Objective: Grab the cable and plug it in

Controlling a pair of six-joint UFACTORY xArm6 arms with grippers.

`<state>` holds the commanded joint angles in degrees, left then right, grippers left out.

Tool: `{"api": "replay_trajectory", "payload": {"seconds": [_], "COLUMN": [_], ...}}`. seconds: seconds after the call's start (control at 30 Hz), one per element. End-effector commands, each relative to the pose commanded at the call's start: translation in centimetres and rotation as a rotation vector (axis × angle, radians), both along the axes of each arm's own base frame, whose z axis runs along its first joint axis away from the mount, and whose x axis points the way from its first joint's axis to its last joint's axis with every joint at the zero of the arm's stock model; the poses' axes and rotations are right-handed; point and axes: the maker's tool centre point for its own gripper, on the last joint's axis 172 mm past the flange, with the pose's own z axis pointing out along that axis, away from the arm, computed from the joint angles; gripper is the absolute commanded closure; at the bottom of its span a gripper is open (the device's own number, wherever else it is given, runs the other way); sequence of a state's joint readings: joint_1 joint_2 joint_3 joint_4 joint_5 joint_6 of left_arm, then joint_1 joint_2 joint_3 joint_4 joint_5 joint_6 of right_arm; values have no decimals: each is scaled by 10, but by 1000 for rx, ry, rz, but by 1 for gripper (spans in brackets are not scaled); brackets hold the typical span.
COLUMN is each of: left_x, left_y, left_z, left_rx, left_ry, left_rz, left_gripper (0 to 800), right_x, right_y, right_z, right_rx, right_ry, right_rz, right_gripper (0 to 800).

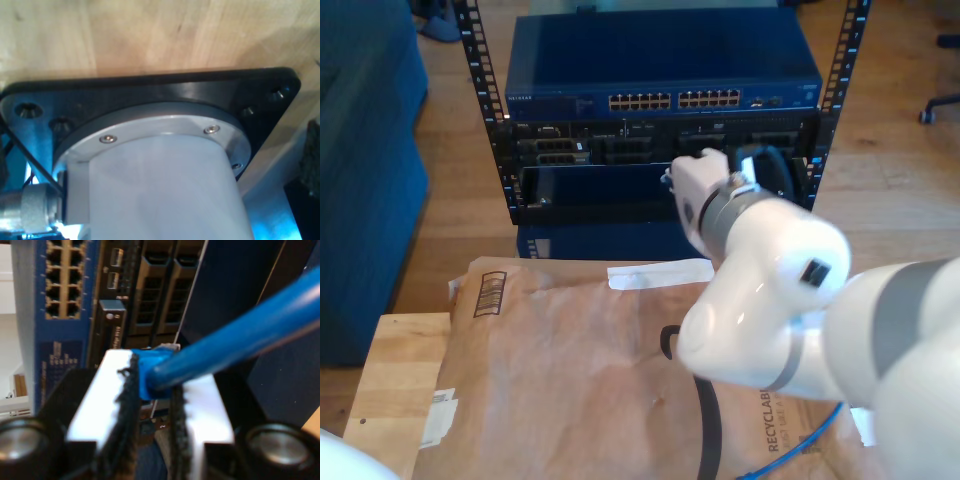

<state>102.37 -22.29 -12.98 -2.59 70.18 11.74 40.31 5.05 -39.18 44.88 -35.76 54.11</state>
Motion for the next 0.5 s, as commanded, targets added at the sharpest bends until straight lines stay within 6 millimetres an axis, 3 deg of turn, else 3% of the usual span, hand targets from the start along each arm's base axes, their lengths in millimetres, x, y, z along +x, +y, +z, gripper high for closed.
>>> {"api": "replay_trajectory", "payload": {"seconds": [0.27,0.5], "left_x": [0,0], "left_y": [0,0], "left_z": [0,0], "left_rx": [0,0], "left_ry": [0,0], "left_rz": [0,0], "left_gripper": [1,1], "right_x": [-9,-12], "right_y": [22,14], "right_z": [9,23], "right_rx": [-2,5], "right_ry": [-31,-61], "right_rz": [41,31], "right_gripper": [800,800]}}
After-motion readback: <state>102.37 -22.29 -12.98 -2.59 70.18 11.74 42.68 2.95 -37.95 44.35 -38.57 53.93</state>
